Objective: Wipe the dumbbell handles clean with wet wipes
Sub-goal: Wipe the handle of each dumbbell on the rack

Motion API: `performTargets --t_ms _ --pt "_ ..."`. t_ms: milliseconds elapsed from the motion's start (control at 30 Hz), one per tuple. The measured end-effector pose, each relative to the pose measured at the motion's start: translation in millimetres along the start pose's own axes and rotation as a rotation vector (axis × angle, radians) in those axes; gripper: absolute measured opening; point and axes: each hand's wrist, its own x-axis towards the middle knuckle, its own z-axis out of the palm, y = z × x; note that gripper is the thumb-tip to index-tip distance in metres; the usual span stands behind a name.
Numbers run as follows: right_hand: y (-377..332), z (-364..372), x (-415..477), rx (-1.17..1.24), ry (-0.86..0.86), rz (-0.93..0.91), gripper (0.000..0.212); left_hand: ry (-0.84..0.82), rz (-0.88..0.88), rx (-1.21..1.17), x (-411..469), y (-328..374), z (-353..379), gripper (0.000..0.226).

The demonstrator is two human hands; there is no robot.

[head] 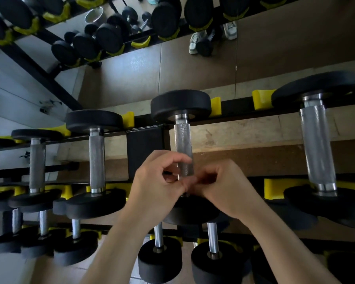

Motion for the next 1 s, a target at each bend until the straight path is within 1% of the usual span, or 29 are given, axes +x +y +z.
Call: performTargets --t_ms 33,67,133,167,200,233,300,367,433,467,533,567,600,667,733,833,900,933,1000 --pt "-0.5 -2.7 -3.2 0.068 -0.036 0.022 0.004 -0.009 0.017 0.033 0.7 -0.5 0.4 0.031" --pt "-0.9 -6.7 -3.4 0.223 -0.036 0.038 0.01 -0.01 0.031 0.037 1.1 -0.7 0.8 0.03" --pt "-4.1 -12.7 -0.4 0.621 -0.005 0.066 0.023 0.024 0.035 -0.038 0.4 1.9 0.6 0.027" --pt "-5.8 -13.7 3.1 0.725 0.037 0.063 0.023 0.059 0.033 -0.062 0.1 3.8 0.5 0.024" --pt "-6.8 -12.6 7.4 0.723 0.097 0.047 0.019 0.102 0.039 -0.053 0.5 4.7 1.2 0.018" --pt "-7.9 -9.8 10.1 0.649 0.165 0.023 0.013 0.141 0.044 -0.025 0.9 4.3 2.6 0.012" --pt "-7.8 -2.9 12.7 0.407 0.302 -0.054 0.007 0.223 0.023 0.017 4.7 2.1 6.3 0.005" --pt "-6.8 3.4 13.0 0.158 0.358 -0.171 0.009 0.317 -0.008 0.009 11.6 -2.2 7.6 0.007" --pt "-3.3 10.7 14.3 -0.038 0.402 -0.274 0.012 0.339 -0.019 0.036 18.0 -6.9 8.3 0.009" --pt "-1.0 13.2 16.7 -0.088 0.437 -0.318 0.012 0.333 -0.002 0.083 18.7 -8.7 8.7 0.009" --pt "1.0 15.3 22.6 -0.131 0.501 -0.374 0.011 0.336 0.083 0.162 16.5 -11.2 9.2 0.008" --pt "0.5 15.3 24.5 -0.124 0.517 -0.373 0.01 0.333 0.113 0.161 14.5 -11.3 9.3 0.01" --pt "0.4 14.9 25.3 -0.106 0.523 -0.36 0.01 0.321 0.104 0.131 12.1 -11.7 9.7 0.013" --pt "1.5 14.7 24.9 -0.059 0.513 -0.328 0.011 0.314 0.004 -0.017 10.4 -9.5 11.1 0.016" --pt "1.8 15.4 23.7 -0.013 0.491 -0.303 0.011 0.35 -0.091 -0.166 19.5 -6.0 13.3 0.013" --pt "1.8 14.6 24.1 0.016 0.48 -0.27 0.014 0.449 -0.122 -0.212 49.1 6.1 16.0 0.015" --pt "1.2 14.2 23.2 0.022 0.476 -0.257 0.018 0.514 -0.156 -0.335 66.2 10.5 14.8 0.018" --pt "1.0 13.6 22.3 0.011 0.469 -0.26 0.021 0.523 -0.168 -0.353 68.5 9.2 14.9 0.019" --pt "1.1 11.6 20.0 0.0 0.438 -0.265 0.025 0.45 -0.198 -0.302 58.4 4.6 14.6 0.019"
